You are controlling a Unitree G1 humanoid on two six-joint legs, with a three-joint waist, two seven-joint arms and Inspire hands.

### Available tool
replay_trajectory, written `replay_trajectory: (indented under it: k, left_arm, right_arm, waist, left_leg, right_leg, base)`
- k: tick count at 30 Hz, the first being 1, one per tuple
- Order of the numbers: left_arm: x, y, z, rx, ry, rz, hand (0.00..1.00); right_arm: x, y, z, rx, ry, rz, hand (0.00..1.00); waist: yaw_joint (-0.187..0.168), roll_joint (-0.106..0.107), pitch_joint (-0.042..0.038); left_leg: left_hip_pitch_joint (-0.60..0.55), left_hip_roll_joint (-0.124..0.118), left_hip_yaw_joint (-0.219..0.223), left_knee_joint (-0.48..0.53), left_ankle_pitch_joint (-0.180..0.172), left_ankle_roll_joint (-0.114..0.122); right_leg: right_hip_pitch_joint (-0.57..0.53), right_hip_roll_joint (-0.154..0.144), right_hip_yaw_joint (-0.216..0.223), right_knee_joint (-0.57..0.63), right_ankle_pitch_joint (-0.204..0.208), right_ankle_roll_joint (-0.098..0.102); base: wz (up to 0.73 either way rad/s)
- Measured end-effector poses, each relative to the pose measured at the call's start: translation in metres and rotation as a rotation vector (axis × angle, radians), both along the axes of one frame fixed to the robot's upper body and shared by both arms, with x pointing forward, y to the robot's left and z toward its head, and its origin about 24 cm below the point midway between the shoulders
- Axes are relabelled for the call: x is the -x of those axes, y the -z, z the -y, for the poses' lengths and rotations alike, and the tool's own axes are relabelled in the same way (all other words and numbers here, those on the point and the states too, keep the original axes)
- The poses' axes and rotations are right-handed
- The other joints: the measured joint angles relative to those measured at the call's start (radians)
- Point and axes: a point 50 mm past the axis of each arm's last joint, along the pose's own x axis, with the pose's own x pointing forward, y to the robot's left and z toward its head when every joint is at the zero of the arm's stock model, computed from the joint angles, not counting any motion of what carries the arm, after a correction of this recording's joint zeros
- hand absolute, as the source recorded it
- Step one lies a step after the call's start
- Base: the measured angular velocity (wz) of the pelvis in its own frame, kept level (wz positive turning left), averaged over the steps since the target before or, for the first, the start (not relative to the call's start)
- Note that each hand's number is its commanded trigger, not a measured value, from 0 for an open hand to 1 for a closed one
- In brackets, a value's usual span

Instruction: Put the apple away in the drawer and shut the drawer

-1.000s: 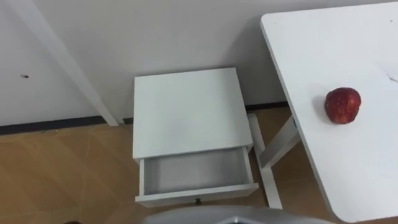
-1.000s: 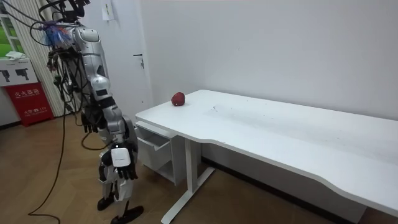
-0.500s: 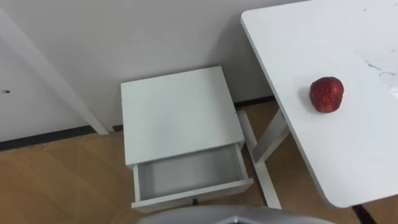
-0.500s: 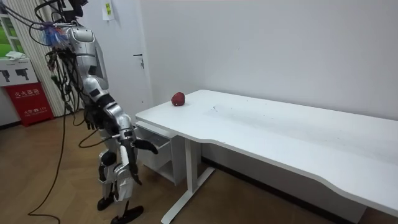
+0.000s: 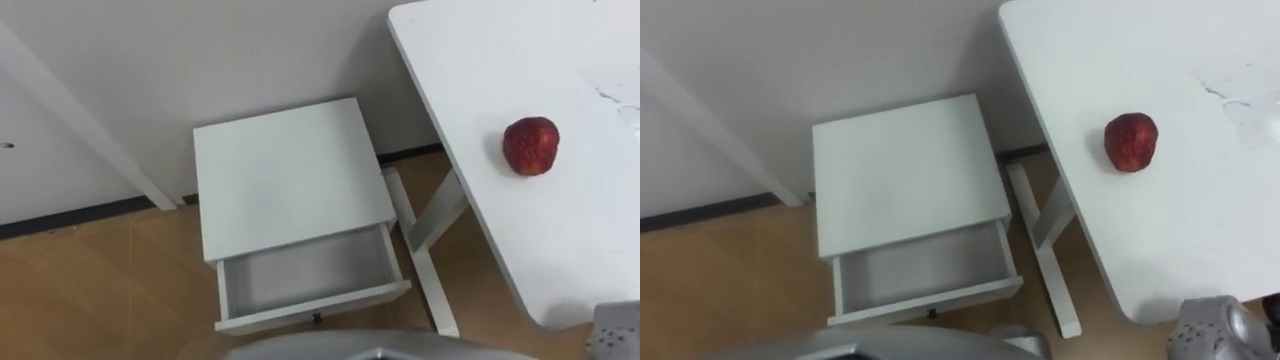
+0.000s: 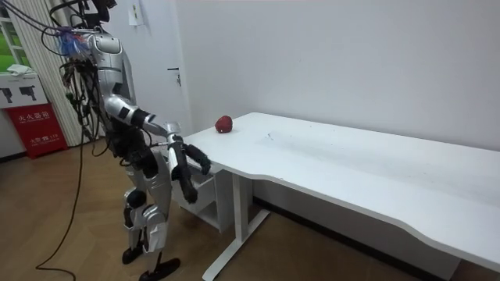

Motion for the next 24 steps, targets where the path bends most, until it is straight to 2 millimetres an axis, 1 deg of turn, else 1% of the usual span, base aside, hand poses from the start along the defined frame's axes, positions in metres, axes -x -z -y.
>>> replay_trajectory:
  k: [1,3,4,6,8,11,15,19,21,24]
  left_arm:
    - [0.0,0.0,0.0,-0.001,0.002,0.001,0.0]
    - [0.0,-0.001,-0.001,-0.005,0.011,0.003,0.0]
    - [0.0,-0.001,-0.002,-0.006,0.015,0.004,0.0]
    - [0.001,-0.001,-0.002,-0.009,0.017,0.008,0.0]
    - [0.002,-0.001,-0.001,-0.009,0.024,0.005,0.0]
    - [0.002,0.0,0.002,0.0,0.047,-0.004,0.0]
    - [0.0,0.002,0.005,0.011,0.077,-0.009,0.0]
    - [-0.002,0.003,0.009,0.029,0.118,-0.015,0.0]
    - [-0.003,0.004,0.011,0.041,0.138,-0.02,0.0]
    - [-0.003,0.004,0.014,0.054,0.164,-0.024,0.0]
  right_arm:
    - [-0.003,-0.008,0.002,0.046,-0.003,0.023,0.0]
    - [-0.018,-0.038,0.009,0.222,-0.046,0.075,0.0]
    - [-0.02,-0.044,0.009,0.262,-0.059,0.075,0.0]
    - [-0.026,-0.062,0.007,0.405,-0.096,0.053,0.0]
    - [-0.03,-0.072,0.004,0.465,-0.098,0.069,0.0]
    - [-0.035,-0.079,-0.001,0.511,-0.116,0.077,0.0]
    - [-0.04,-0.084,-0.006,0.601,-0.163,0.035,0.0]
    - [-0.043,-0.095,-0.009,0.657,-0.185,0.064,0.0]
    - [-0.051,-0.099,-0.017,0.68,-0.267,0.089,0.0]
    - [-0.06,-0.101,-0.026,0.713,-0.387,0.089,0.0]
  waist:
    - [0.0,0.0,-0.0001]
    - [0.008,-0.003,-0.0005]
    - [0.01,-0.004,-0.0007]
    - [0.022,-0.006,-0.001]
    - [0.036,-0.005,-0.0008]
    - [0.039,-0.008,-0.0006]
    - [0.039,-0.009,-0.0013]
    - [0.037,-0.012,-0.0018]
    - [0.036,-0.016,0.0008]
    - [0.036,-0.02,0.0017]
  left_leg:
    - [-0.001,0.0,0.0,-0.002,0.001,0.001]
    - [-0.006,0.0,-0.002,-0.003,0.004,0.001]
    - [-0.006,0.0,-0.002,-0.003,0.005,0.001]
    - [-0.011,0.001,-0.004,-0.002,0.005,0.0]
    - [-0.021,0.001,-0.005,0.0,0.005,0.0]
    - [-0.036,0.0,-0.015,0.011,0.006,0.0]
    - [-0.035,0.0,-0.02,0.013,0.006,0.0]
    - [-0.029,-0.001,-0.023,0.011,0.006,-0.001]
    - [-0.025,0.0,-0.022,0.008,0.007,-0.003]
    - [-0.016,0.0,-0.021,0.005,0.008,-0.004]
  right_leg:
    - [-0.003,0.0,0.0,0.001,0.0,0.0]
    - [-0.008,0.0,-0.001,0.006,0.001,0.0]
    - [-0.007,0.0,-0.002,0.006,0.001,0.0]
    - [-0.011,0.001,-0.007,0.008,0.001,-0.001]
    - [-0.021,0.001,-0.008,0.009,0.001,-0.001]
    - [-0.029,0.0,-0.016,0.007,0.001,-0.001]
    - [-0.025,0.0,-0.023,0.006,0.001,-0.001]
    - [-0.012,0.0,-0.026,-0.008,0.001,-0.001]
    - [-0.012,0.001,-0.025,-0.01,0.001,-0.001]
    - [-0.007,0.001,-0.023,-0.01,0.001,-0.001]
  base:
    - [0.0]
    - [0.04]
    - [0.06]
    - [0.07]
    - [0.04]
    - [0.09]
    - [0.04]
    - [0.01]
    - [-0.04]
    - [-0.01]
